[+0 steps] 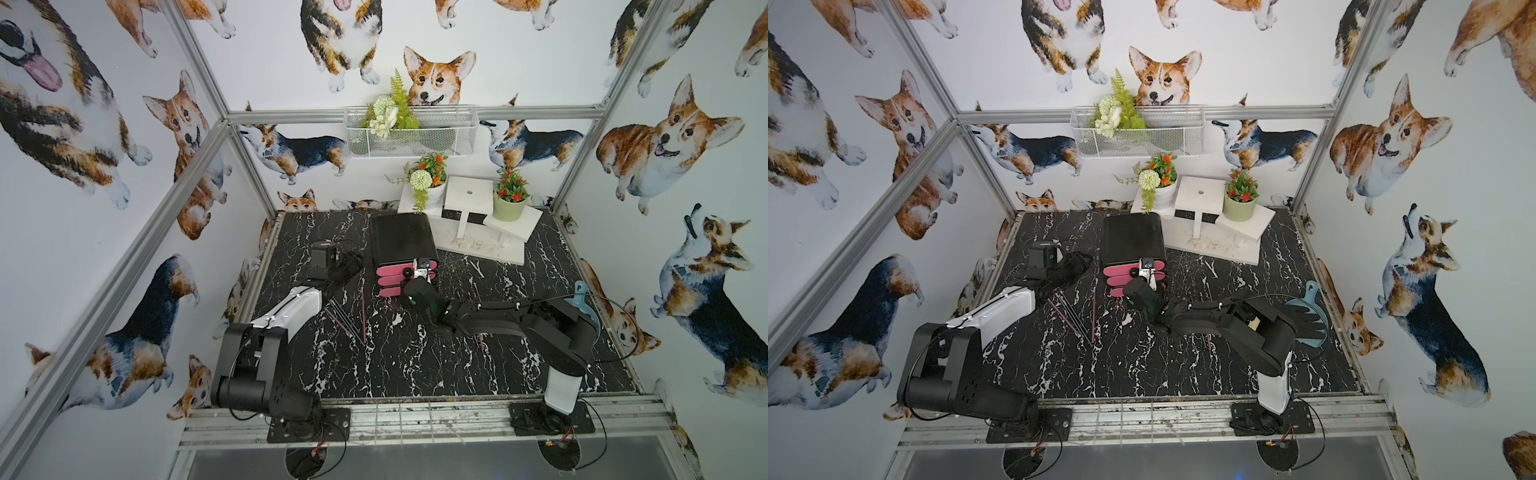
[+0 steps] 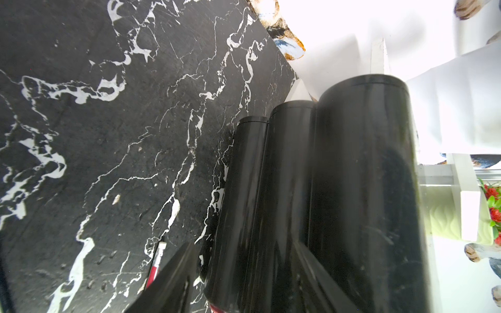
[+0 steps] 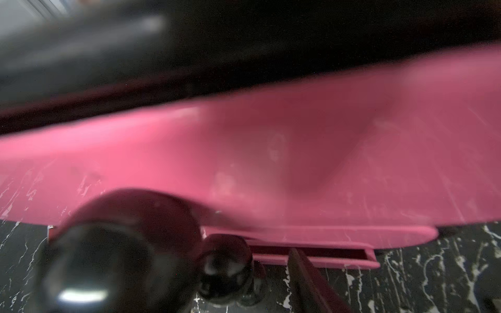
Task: Please place the pencils in the drawer according to their color
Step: Open the drawer in the storage box.
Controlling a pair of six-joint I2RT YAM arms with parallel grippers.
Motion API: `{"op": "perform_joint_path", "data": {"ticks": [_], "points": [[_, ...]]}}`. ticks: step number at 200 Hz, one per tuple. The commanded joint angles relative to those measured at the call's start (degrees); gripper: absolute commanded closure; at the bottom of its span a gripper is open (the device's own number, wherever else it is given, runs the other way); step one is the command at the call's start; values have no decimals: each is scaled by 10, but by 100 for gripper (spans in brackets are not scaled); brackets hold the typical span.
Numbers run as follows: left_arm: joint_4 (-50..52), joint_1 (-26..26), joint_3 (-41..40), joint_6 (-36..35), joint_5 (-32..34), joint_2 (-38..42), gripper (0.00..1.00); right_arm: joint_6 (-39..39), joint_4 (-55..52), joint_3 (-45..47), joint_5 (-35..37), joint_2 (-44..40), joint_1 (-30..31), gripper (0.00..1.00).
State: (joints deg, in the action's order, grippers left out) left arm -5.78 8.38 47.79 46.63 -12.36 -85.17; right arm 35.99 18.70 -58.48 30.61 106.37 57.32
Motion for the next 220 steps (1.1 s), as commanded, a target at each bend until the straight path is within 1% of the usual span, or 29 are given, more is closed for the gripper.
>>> {"op": "perform_joint_path", "data": {"ticks": [1, 22, 64, 116, 120, 138, 176, 220], "points": [[-9, 4, 5, -6, 0, -3, 39, 6, 15, -1, -5, 5, -8, 45], [-9, 4, 5, -6, 0, -7, 39, 7, 17, 1, -12, 5, -10, 48], [-9, 8, 5, -6, 0, -11, 39, 7, 19, 5, -28, 3, -10, 63], [-8, 8, 5, -4, -1, -11, 39, 6, 22, 23, -31, -12, -4, 76], [-8, 8, 24, -4, 0, -11, 39, 5, 22, 23, -31, -14, -3, 77], [-7, 8, 27, -4, 0, -10, 39, 2, 19, 26, -32, -21, 3, 81], [-8, 8, 28, -2, 0, -10, 39, 22, -18, 33, -28, -47, 20, 83], [-9, 8, 29, 0, -1, -11, 39, 95, -90, 63, -30, -94, 37, 84]]}}
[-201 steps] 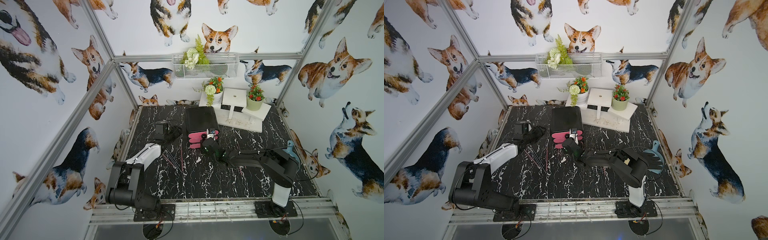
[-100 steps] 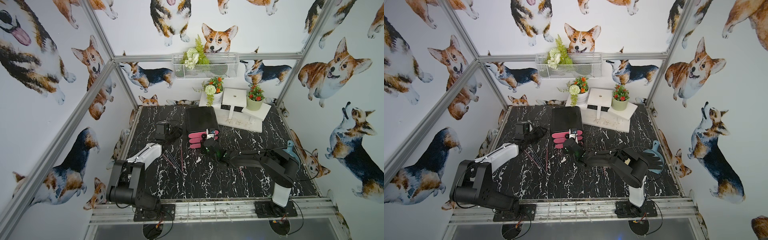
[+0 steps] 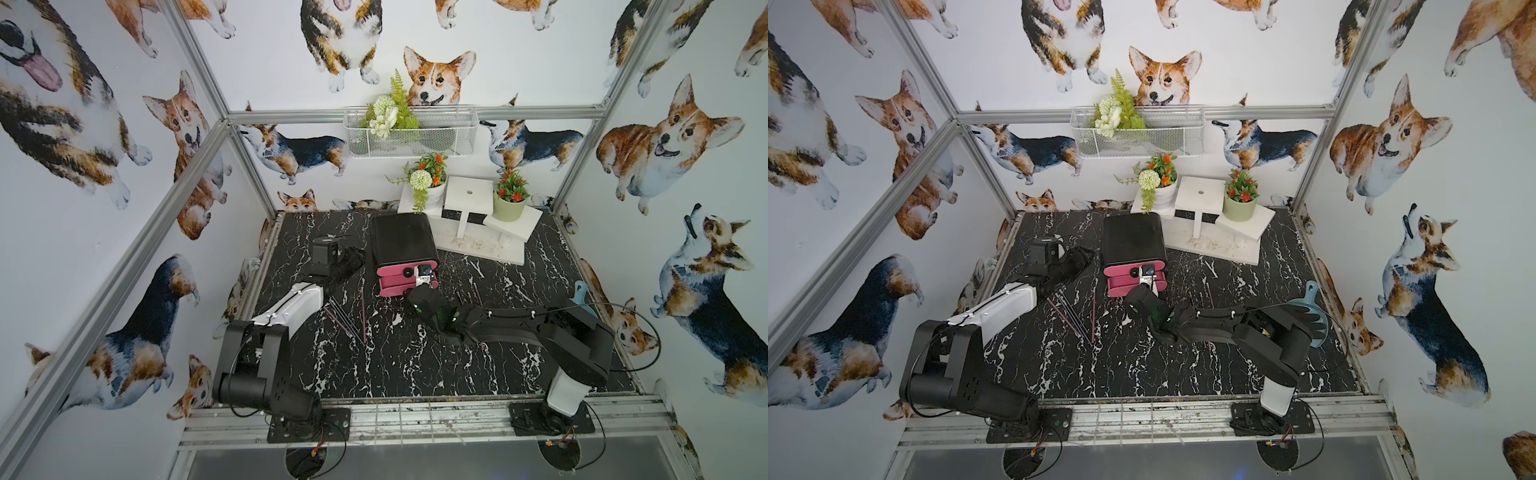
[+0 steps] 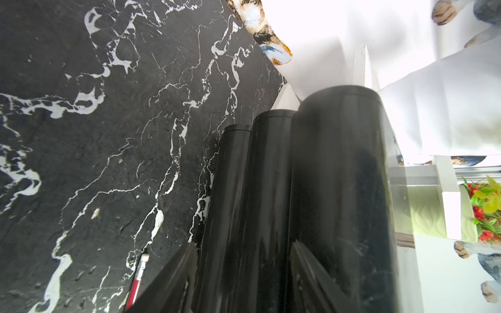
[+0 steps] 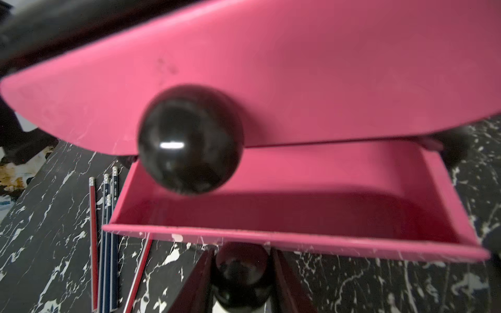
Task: Please place the pencils in the drawer according to their color
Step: Open the drawer in the storage box.
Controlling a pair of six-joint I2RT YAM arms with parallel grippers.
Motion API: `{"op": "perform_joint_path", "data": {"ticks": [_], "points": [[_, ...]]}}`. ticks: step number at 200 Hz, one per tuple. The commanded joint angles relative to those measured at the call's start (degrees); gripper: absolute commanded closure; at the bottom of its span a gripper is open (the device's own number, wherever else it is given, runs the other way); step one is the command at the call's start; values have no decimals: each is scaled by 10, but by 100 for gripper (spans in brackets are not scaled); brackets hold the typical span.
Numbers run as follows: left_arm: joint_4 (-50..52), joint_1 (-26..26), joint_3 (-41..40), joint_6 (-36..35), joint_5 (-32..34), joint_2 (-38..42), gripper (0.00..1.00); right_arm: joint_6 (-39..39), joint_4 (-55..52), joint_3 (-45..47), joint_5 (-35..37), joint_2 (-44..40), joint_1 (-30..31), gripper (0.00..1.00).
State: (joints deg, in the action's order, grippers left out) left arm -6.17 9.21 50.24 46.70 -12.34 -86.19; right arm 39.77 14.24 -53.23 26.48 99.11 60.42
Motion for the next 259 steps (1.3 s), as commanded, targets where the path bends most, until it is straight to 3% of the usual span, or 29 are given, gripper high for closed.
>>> {"op": "perform_joint_path", "data": {"ticks": [1, 79, 151, 198, 259], "points": [[-5, -1, 5, -1, -1, 0, 39, 59, -48, 11, 11, -24, 6, 84], [-2, 0, 5, 0, 0, -3, 39, 124, -157, 18, 1, -74, 40, 81], [1, 0, 3, 0, 7, 4, 39, 134, -171, 32, -2, -96, 44, 63], [5, -1, 5, 0, 10, 7, 39, 130, -175, 32, -7, -107, 47, 41], [10, -1, 0, 1, 15, 16, 39, 136, -199, 35, -12, -137, 47, 41]]}}
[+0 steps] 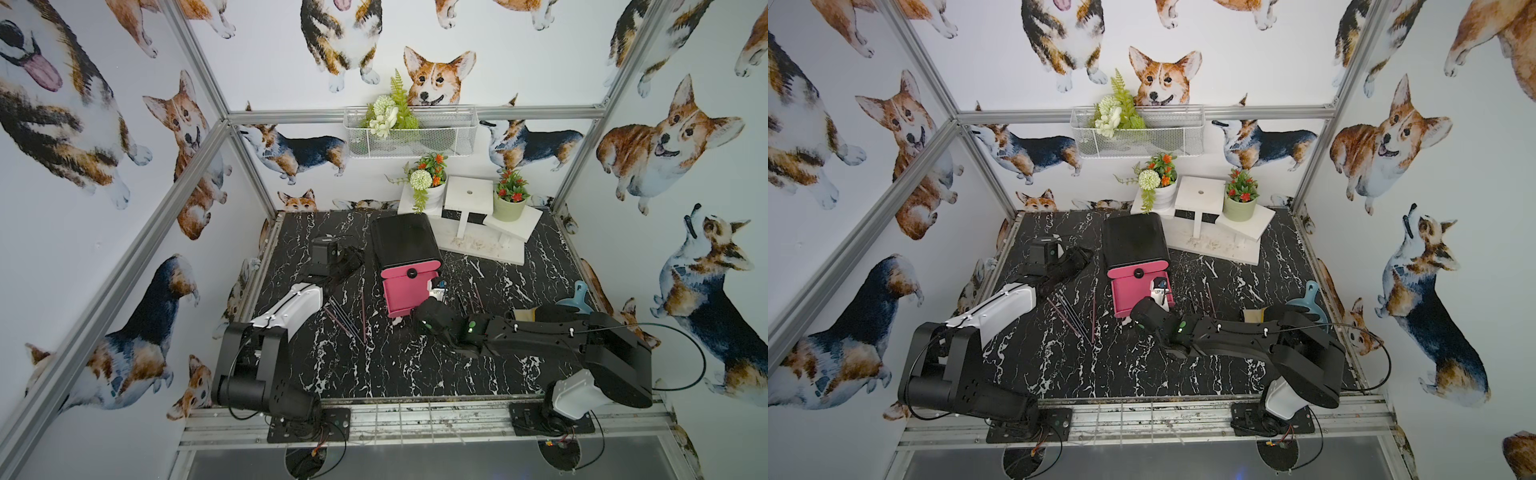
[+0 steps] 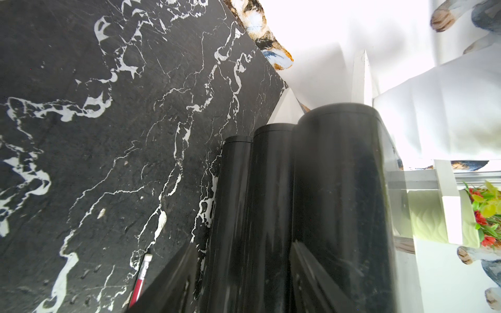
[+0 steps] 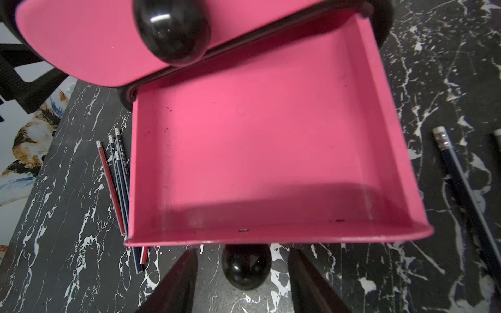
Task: Please place the pencils in the drawer according to their color
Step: Open the drawer in the storage box, then pick up the pencil from the center of the board.
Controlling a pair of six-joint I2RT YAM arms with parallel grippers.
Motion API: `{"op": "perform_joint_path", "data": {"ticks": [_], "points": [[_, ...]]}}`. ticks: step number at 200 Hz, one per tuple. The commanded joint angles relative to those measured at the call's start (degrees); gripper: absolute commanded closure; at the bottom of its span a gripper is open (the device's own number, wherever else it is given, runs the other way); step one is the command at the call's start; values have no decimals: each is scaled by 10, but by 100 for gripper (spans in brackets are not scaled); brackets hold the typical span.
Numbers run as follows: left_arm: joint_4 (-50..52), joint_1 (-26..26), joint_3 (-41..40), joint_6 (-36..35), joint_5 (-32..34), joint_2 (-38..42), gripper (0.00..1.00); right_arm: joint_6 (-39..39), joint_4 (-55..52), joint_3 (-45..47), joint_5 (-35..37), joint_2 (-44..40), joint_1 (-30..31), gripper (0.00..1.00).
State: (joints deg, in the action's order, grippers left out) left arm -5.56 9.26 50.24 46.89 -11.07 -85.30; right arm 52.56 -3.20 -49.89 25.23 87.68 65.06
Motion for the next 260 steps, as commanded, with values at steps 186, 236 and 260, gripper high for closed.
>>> {"op": "perform_joint_path", "data": {"ticks": [186, 236, 260], "points": [[108, -28, -70, 23, 67, 122, 0, -248, -453, -41, -317, -54, -425, 51], [115, -30, -69, 20, 71, 122, 0, -283, -437, -66, -307, 43, -426, 52], [118, -33, -70, 17, 71, 123, 0, -295, -435, -82, -305, 70, -426, 53]]}}
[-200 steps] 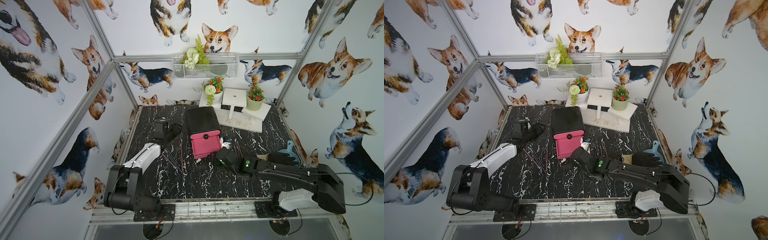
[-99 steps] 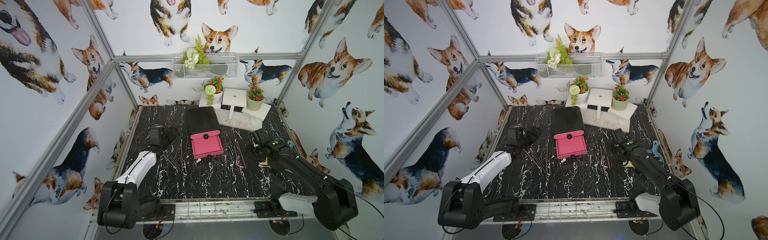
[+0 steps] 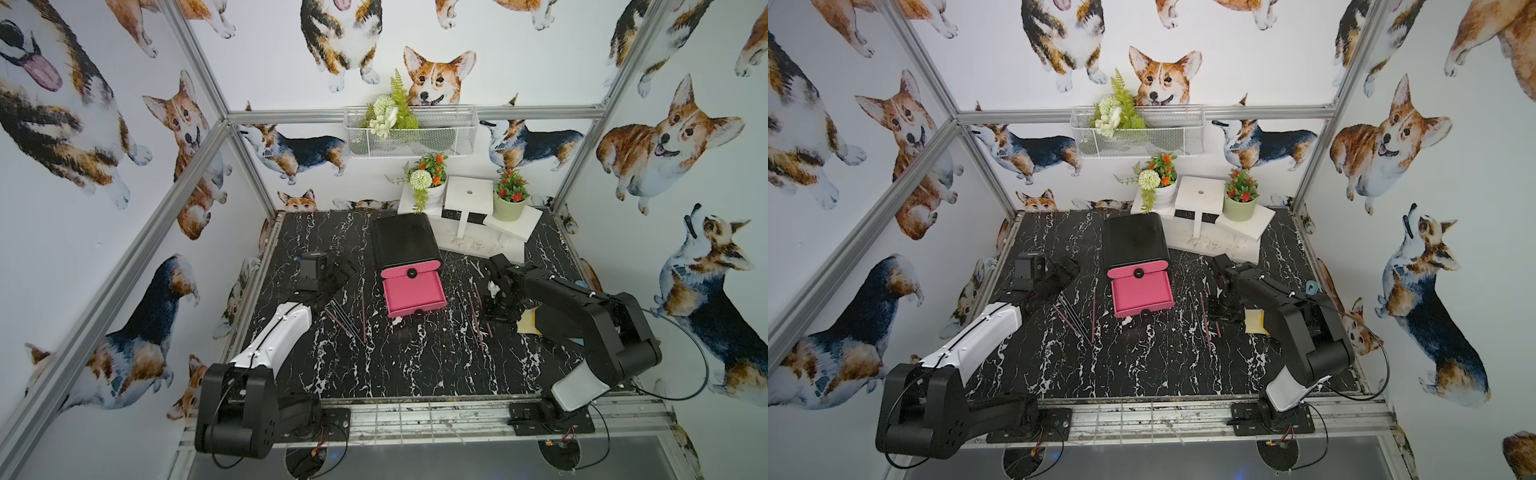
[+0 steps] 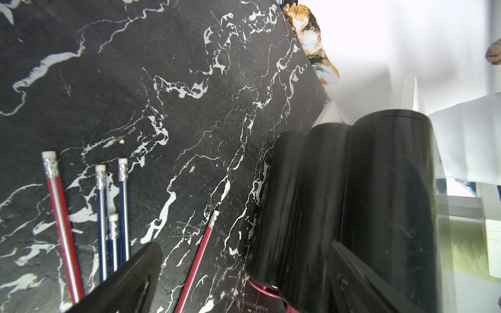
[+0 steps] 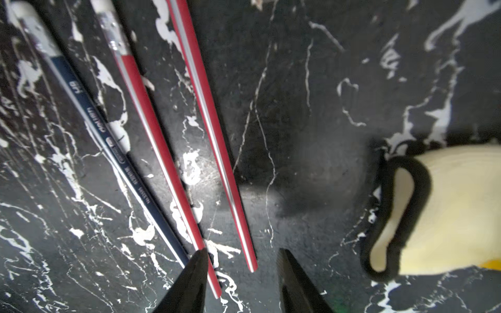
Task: Please place the pencils in the drawer according to their color
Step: Pick up the pencil from the center of the board.
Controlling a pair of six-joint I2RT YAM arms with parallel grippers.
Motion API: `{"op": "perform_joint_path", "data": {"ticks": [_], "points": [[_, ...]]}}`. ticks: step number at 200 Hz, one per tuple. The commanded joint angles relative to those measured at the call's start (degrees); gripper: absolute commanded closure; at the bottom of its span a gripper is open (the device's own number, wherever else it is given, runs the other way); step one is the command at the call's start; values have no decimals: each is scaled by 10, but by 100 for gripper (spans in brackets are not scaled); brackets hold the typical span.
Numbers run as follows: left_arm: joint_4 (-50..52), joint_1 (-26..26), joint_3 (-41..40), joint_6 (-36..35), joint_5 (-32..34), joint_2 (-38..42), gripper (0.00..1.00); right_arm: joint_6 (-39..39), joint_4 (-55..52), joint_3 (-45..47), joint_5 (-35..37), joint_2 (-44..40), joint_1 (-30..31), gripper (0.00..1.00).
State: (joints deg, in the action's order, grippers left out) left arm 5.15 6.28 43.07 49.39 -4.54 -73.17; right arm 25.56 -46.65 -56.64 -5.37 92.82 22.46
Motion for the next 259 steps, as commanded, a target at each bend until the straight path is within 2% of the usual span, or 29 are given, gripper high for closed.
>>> {"op": "perform_joint_path", "data": {"ticks": [1, 51, 104, 159, 213, 259], "points": [[11, -3, 2, -8, 6, 1, 0, -26, -1, -15, 2, 19, 0, 53], [8, -7, 2, -9, 2, 1, 0, -47, -10, -51, 27, 79, 0, 61], [7, -10, 1, -7, 2, 1, 0, -38, 7, -36, 19, 95, 1, 68], [7, -11, 2, -6, 3, 0, 0, 3, 9, -31, 51, 123, 32, 100], [11, -14, 4, -9, 2, 0, 0, 13, -2, -38, 54, 102, 39, 100], [14, -16, 7, -13, 1, 0, 0, 15, -38, -45, 57, 6, 46, 100]]}}
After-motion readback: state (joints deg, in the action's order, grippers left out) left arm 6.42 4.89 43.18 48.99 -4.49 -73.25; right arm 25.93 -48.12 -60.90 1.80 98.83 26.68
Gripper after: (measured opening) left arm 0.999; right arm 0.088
